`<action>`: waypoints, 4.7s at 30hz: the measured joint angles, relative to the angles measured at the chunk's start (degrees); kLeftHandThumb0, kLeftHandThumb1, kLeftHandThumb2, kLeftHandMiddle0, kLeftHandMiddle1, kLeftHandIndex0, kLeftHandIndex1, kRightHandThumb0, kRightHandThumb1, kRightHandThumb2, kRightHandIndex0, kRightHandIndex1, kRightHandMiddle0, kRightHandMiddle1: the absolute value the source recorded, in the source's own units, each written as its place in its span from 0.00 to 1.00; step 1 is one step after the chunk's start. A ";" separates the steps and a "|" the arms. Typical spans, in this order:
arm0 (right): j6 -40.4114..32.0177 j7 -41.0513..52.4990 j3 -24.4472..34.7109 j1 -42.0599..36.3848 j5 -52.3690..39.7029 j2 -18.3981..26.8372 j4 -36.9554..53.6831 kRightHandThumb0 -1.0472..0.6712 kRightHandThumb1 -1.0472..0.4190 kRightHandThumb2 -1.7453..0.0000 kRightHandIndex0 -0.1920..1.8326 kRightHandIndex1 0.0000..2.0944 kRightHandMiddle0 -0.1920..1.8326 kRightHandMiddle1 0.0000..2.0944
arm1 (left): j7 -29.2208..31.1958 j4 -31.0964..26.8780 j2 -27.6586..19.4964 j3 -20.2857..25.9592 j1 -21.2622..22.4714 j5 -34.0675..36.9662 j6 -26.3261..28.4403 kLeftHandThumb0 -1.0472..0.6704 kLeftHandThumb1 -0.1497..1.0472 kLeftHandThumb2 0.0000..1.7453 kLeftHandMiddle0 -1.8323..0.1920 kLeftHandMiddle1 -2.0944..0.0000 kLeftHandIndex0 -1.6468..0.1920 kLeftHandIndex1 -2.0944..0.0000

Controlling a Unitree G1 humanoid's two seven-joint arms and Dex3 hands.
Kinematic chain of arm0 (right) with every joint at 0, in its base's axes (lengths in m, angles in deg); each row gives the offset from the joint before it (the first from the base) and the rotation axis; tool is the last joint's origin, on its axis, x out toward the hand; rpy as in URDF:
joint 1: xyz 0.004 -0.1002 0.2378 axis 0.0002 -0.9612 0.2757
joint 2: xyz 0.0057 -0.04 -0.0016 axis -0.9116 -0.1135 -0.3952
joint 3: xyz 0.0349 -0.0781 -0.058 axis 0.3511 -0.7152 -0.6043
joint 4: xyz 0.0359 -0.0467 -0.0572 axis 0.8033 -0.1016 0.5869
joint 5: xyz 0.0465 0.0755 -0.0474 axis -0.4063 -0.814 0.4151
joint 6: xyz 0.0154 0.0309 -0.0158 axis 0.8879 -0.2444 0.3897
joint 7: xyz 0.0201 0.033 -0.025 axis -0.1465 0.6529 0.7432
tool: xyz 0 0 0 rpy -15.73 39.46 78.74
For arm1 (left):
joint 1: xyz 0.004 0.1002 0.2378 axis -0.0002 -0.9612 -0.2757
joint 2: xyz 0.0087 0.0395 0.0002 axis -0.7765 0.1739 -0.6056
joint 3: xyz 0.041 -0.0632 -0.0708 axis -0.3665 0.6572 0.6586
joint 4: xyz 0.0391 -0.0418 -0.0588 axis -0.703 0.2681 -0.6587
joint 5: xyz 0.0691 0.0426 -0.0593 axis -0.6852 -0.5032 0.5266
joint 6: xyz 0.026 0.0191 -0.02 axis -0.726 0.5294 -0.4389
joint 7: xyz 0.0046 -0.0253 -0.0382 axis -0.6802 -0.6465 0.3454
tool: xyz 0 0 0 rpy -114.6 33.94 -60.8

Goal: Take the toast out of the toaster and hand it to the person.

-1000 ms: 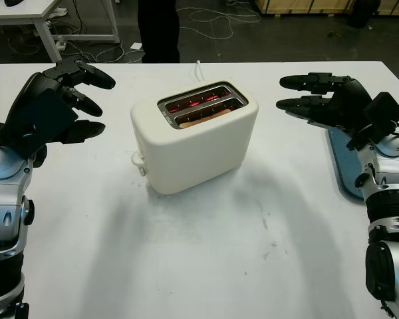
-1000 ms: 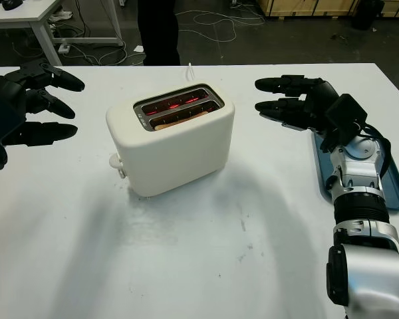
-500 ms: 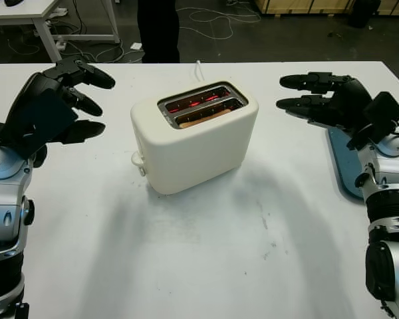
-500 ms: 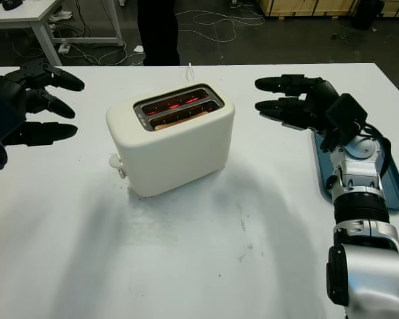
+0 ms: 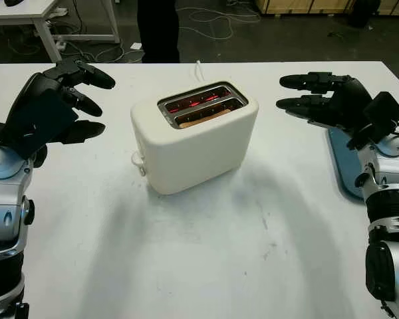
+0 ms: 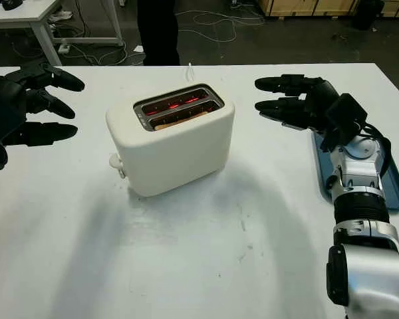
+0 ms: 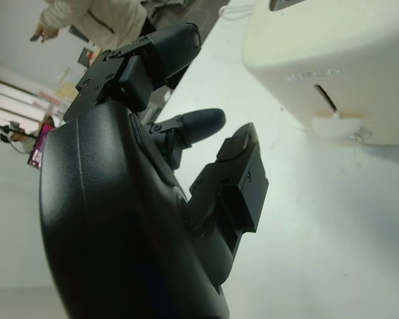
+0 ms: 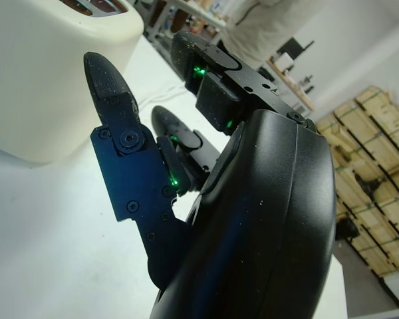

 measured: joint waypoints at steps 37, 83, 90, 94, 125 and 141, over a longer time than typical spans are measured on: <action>-0.18 -0.19 0.01 0.03 -0.03 -0.02 0.08 0.33 0.21 1.00 0.59 0.00 0.53 0.00 | -0.17 -0.01 0.00 -0.62 0.00 0.02 -0.14 0.89 0.89 0.13 0.73 0.30 0.74 0.44; 7.48 2.50 -25.11 22.47 27.74 1.67 19.72 0.28 0.29 1.00 0.58 0.02 0.57 0.00 | -1.72 -2.36 2.19 -0.68 -1.27 0.00 0.14 0.88 0.89 0.19 0.77 0.28 0.76 0.42; 8.89 4.04 -27.17 22.52 29.93 1.65 20.68 0.31 0.27 0.99 0.58 0.02 0.57 0.00 | -1.74 -2.36 2.31 -0.68 -1.36 -0.02 0.10 0.88 0.89 0.18 0.77 0.27 0.77 0.41; 11.68 2.40 -28.13 22.74 31.99 1.36 19.35 0.33 0.26 0.99 0.59 0.03 0.59 0.01 | -1.88 -2.39 2.32 -0.69 -1.35 -0.04 0.31 0.88 0.89 0.19 0.77 0.27 0.77 0.41; 17.73 -12.86 -31.59 23.99 41.36 -1.07 3.75 0.35 0.26 1.00 0.36 0.71 0.60 0.01 | -2.41 -2.35 2.97 -0.89 -1.36 -0.02 0.30 0.88 0.89 0.20 0.79 0.26 0.78 0.40; 16.52 -6.98 -32.01 24.15 40.46 -1.64 4.06 0.36 0.25 1.00 0.45 0.59 0.60 0.00 | -2.67 -2.73 3.04 -0.86 -1.89 -0.05 0.71 0.87 0.89 0.19 0.78 0.26 0.79 0.40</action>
